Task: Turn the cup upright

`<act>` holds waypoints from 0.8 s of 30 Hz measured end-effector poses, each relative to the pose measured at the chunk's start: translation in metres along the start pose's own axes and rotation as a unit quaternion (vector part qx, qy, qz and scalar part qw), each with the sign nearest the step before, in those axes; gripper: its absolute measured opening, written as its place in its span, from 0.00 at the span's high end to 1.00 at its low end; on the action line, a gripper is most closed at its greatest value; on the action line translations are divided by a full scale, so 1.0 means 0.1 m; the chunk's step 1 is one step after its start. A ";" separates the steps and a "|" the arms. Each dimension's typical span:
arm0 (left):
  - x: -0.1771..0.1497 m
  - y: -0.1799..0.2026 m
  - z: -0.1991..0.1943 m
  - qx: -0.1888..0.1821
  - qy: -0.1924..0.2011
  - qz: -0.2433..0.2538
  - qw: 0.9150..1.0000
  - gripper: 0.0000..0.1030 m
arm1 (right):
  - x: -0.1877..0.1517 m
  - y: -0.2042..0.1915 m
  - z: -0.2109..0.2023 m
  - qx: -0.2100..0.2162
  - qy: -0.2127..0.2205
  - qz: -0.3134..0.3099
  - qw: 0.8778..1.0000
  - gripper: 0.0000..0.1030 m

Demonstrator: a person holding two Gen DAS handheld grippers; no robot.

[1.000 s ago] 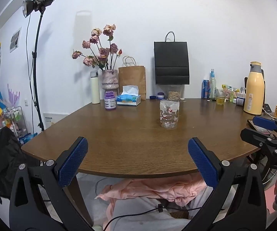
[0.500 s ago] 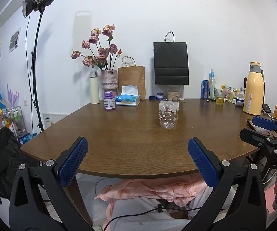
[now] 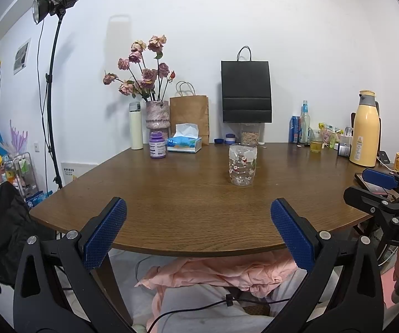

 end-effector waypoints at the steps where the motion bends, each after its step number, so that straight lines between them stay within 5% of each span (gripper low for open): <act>1: 0.00 0.00 0.00 0.001 0.000 0.000 1.000 0.00 | 0.00 0.00 0.00 0.000 0.000 0.000 1.000 0.18; 24: 0.03 -0.01 0.01 -0.002 -0.005 -0.004 1.000 0.00 | 0.00 0.00 0.00 -0.001 0.000 -0.002 1.000 0.18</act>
Point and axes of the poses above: each gripper's, at about its wrist camera, not at the fingertips, and z roughly the way its jaws point, y to its right, x to its top, the point moved 8 cm from there along z, roughly the way its jaws point, and after that the axes turned 8 degrees about x, right-handed, at the moved point
